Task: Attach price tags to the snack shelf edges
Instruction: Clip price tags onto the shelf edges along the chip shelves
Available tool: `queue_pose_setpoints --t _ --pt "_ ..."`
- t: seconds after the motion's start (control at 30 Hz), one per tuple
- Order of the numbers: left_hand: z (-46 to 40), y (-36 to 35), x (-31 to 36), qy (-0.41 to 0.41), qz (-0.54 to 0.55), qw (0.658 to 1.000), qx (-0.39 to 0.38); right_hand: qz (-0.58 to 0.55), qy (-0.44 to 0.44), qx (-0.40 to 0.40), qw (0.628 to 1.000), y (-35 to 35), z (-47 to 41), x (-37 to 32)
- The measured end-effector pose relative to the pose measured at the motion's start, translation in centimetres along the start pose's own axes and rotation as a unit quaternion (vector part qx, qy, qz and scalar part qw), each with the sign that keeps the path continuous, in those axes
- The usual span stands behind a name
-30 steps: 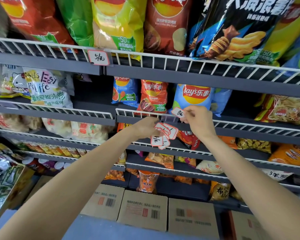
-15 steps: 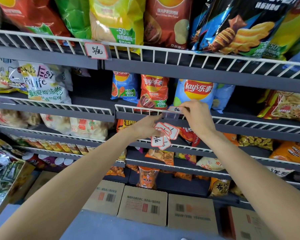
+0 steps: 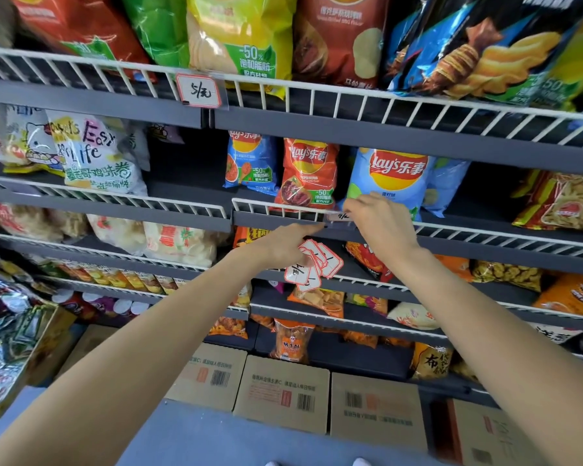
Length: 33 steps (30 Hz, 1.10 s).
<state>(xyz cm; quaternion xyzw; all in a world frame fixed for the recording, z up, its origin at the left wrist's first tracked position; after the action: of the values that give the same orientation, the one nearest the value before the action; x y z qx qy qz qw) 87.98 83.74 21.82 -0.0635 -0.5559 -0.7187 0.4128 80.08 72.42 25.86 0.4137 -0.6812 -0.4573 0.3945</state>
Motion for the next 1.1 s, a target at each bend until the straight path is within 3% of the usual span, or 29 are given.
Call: queue_pose_setpoints --t 0.17,0.33,0.57,1.1 --pt "-0.1 0.0 0.1 -0.006 -0.014 1.0 -0.005 -0.05 -0.043 0.007 0.998 -1.6 0.3 0.3" --pt "-0.2 0.0 -0.1 -0.008 -0.029 0.999 -0.013 -0.016 -0.04 -0.015 0.999 -1.6 0.7 -0.3" --pt "-0.4 -0.1 -0.3 -0.001 -0.011 1.0 -0.008 -0.011 -0.054 0.027 0.998 -1.6 0.9 -0.4" --pt "-0.8 0.0 -0.4 -0.001 0.007 1.0 -0.006 0.017 -0.041 -0.021 0.999 -1.7 1.6 -0.1"
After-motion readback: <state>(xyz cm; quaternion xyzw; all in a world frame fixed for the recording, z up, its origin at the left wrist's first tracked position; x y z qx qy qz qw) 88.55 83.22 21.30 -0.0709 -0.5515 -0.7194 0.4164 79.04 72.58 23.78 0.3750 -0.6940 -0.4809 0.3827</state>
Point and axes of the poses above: each hand's wrist, its own z-axis away from the middle knuckle, its own y-axis out of the back of the hand, x = y × z, the point moved 5 cm from there along -z, towards the middle knuckle, and after that the axes turned 1 degree about -x, right-handed, at the moved point
